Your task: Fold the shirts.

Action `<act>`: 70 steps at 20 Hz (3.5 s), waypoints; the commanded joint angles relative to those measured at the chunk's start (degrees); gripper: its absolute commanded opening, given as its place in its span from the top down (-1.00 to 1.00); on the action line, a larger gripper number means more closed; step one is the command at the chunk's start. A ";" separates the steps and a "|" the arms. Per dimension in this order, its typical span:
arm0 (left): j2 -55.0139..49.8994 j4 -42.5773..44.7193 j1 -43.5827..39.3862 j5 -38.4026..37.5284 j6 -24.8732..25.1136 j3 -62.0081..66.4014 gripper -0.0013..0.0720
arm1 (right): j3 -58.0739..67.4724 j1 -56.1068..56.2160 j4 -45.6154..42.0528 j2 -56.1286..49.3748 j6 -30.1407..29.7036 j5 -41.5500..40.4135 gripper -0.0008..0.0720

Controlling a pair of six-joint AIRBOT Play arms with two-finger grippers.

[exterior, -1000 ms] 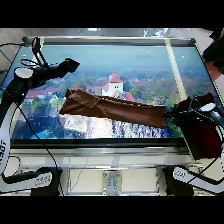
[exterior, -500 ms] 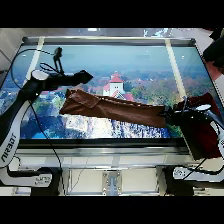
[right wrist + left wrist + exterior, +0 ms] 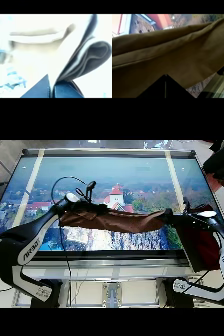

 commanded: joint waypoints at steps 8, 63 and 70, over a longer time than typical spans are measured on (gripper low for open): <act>-6.49 -5.51 -11.78 4.48 0.09 0.46 0.92 | 25.14 5.97 -5.27 7.93 12.61 13.44 0.94; 22.34 2.91 28.76 -16.11 0.07 1.73 0.92 | 45.88 37.70 1.18 -44.04 20.41 6.38 0.86; 22.36 2.89 28.76 -16.13 0.04 1.73 0.92 | 67.47 31.23 -2.82 -38.84 21.35 8.52 0.94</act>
